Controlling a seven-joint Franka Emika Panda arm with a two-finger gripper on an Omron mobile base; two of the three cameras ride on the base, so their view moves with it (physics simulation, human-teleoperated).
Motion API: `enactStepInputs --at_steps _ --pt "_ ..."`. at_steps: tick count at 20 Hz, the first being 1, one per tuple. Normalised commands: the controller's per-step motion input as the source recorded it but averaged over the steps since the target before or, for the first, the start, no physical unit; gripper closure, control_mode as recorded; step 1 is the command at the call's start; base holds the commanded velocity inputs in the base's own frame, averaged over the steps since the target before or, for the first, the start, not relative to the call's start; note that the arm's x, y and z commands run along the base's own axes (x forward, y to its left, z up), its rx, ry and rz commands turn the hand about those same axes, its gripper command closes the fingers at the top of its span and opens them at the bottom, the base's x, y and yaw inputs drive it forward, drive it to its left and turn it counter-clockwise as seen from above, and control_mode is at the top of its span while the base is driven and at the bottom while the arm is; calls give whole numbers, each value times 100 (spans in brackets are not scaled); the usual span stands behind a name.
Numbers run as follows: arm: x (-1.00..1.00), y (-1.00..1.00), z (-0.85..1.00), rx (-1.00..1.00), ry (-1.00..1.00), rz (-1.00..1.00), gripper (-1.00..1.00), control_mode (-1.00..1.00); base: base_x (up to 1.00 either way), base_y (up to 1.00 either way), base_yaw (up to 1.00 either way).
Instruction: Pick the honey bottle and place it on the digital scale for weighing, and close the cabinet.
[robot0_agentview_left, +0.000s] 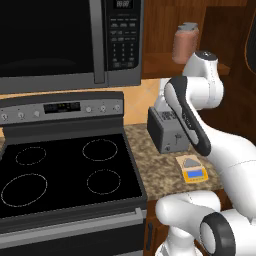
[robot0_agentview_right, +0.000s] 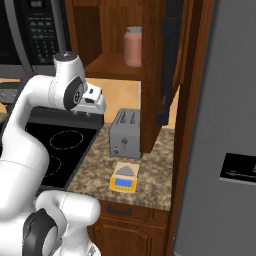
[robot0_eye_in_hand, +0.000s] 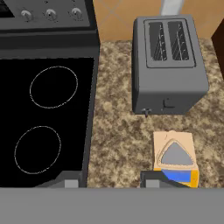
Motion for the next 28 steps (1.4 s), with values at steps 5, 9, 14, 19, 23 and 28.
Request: enactStepInputs --at_steps 5,9,14,19,23,28 --pt "-35 0 -6 0 -2 0 -100 -100 0 0 0" --pt "-61 4 11 -3 -16 0 -100 -100 0 0 0" --pt "-68 0 50 -1 -24 -2 -100 -100 0 0 0" --pt "-47 0 58 -7 -29 -7 -100 -100 0 0 0" --pt "-36 0 59 -4 -32 -9 -100 -100 0 0 0" --pt "-39 0 67 0 -21 -8 -100 -100 0 0 0"
